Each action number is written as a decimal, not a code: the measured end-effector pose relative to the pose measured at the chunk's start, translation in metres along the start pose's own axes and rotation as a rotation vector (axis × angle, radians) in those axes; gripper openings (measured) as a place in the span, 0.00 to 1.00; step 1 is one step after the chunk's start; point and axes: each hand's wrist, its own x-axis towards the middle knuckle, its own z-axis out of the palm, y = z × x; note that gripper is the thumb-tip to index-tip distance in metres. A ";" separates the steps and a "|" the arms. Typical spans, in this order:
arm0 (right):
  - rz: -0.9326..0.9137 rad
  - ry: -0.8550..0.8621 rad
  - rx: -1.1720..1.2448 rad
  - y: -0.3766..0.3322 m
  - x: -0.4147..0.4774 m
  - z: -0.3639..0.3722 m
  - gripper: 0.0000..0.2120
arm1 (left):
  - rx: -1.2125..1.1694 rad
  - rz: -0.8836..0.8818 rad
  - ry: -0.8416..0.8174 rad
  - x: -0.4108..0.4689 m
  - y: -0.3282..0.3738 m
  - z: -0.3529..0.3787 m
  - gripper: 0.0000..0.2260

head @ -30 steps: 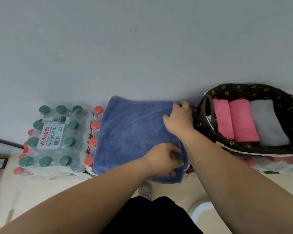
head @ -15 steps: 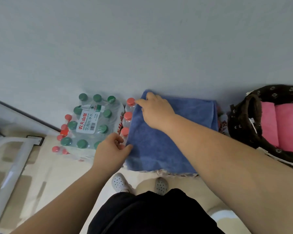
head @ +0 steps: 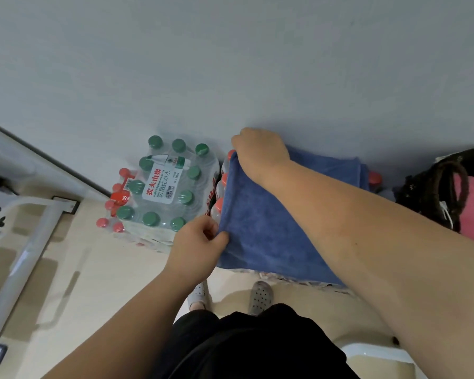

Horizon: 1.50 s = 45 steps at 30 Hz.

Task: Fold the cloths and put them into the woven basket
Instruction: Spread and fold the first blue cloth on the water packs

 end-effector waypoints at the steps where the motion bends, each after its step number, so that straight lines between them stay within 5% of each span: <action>1: 0.001 0.012 0.001 -0.003 0.002 -0.001 0.12 | -0.061 -0.014 0.001 -0.001 -0.001 -0.003 0.06; 8: 0.070 0.031 0.065 -0.029 0.020 0.002 0.10 | -0.316 -0.201 -0.109 0.011 -0.019 -0.030 0.08; 15: 0.099 0.060 0.125 -0.076 0.048 0.006 0.11 | -0.124 -0.185 -0.016 0.038 -0.052 -0.065 0.03; 25: 0.073 0.013 0.139 -0.160 0.105 0.028 0.12 | 0.060 -0.055 0.063 0.074 -0.108 -0.137 0.12; 30: 0.044 -0.136 0.230 -0.182 0.108 0.045 0.25 | 0.152 0.044 0.063 0.082 -0.122 -0.159 0.16; 38: 0.232 0.023 0.379 -0.151 0.057 0.032 0.21 | 0.160 0.252 0.050 0.086 -0.104 -0.159 0.15; 45: 0.622 0.222 0.359 -0.048 -0.019 0.030 0.13 | 0.172 0.480 -0.187 0.077 -0.047 -0.096 0.10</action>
